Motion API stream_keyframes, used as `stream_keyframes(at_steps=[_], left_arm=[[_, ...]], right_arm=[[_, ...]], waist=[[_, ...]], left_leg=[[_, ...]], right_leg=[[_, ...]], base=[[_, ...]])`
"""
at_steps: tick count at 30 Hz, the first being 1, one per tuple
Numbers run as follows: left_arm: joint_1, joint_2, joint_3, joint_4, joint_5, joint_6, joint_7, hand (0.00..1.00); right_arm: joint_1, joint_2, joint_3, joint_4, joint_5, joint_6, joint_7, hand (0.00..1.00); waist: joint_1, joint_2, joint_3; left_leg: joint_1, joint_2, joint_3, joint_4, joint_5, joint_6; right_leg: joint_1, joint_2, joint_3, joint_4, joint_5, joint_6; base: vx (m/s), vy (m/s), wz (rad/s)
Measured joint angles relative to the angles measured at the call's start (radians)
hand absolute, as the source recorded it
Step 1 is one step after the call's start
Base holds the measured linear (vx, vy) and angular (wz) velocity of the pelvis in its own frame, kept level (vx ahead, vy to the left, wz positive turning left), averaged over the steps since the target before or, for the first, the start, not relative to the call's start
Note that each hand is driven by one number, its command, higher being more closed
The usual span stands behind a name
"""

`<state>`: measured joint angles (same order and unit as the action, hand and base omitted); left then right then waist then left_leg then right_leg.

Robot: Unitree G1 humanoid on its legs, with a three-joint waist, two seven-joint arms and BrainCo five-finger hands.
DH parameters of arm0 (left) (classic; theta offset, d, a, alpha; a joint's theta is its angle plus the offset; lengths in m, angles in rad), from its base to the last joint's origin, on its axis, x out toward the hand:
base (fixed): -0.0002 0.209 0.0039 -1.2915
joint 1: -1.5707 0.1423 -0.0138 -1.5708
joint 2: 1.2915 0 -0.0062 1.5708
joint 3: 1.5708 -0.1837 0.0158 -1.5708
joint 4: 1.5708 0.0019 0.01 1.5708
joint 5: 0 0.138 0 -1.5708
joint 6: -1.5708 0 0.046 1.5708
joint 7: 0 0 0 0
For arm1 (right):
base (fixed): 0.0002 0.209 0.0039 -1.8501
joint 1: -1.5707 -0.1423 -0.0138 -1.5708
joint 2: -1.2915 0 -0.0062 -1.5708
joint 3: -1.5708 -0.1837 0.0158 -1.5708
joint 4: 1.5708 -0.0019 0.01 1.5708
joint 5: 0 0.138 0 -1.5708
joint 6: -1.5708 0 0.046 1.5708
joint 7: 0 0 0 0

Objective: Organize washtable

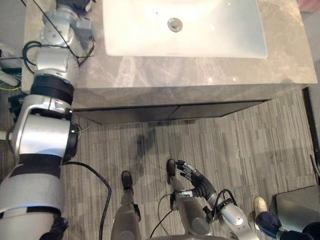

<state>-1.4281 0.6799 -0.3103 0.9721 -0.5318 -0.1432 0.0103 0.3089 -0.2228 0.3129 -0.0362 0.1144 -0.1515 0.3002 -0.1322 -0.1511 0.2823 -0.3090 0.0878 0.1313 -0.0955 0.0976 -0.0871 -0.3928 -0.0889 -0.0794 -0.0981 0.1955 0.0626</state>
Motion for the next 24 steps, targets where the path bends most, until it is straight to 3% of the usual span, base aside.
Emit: stream_keyframes(at_steps=[5, 15, 21, 24], left_arm=[[-0.082, 0.032, -0.015, 0.02, -0.012, -0.015, 0.016, 1.0], [-0.201, 0.05, -0.051, 0.085, -0.067, -0.021, 0.04, 1.0], [-0.2, 0.082, -0.043, 0.085, -0.087, -0.024, 0.05, 1.0], [-0.134, 0.084, 0.02, 0.01, -0.086, -0.03, 0.058, 1.0]], right_arm=[[-0.008, 0.0, 0.01, -0.03, 0.002, -0.007, -0.001, 0.0], [-0.009, -0.001, 0.008, -0.034, 0.015, -0.026, -0.022, 0.0], [-0.01, -0.002, -0.001, -0.069, 0.033, -0.036, -0.038, 0.0], [-0.01, -0.002, 0.0, -0.068, 0.033, -0.036, -0.037, 0.0]], waist=[[-0.018, -0.012, 0.028], [-0.02, -0.019, 0.06], [-0.02, -0.019, 0.063], [-0.02, -0.019, 0.063]], left_leg=[[-0.025, 0.0, -0.006, 0.0, 0.004, -0.002], [-0.045, 0.014, 0.008, 0.001, 0.003, -0.002], [-0.046, 0.016, 0.023, 0.001, 0.003, -0.005], [-0.035, 0.014, 0.034, 0.001, 0.005, -0.003]], right_leg=[[-0.022, 0.001, 0.0, 0.0, 0.004, 0.0], [-0.053, 0.015, 0.028, 0.0, 0.05, 0.024], [-0.064, 0.016, 0.049, 0.0, 0.049, 0.024], [-0.059, 0.017, 0.05, 0.0, 0.048, 0.024]], base=[[0.0, 0.006, 0.02], [0.0, 0.015, -0.06], [-0.02, 0.011, -0.09], [0.0, 0.008, -0.1]])
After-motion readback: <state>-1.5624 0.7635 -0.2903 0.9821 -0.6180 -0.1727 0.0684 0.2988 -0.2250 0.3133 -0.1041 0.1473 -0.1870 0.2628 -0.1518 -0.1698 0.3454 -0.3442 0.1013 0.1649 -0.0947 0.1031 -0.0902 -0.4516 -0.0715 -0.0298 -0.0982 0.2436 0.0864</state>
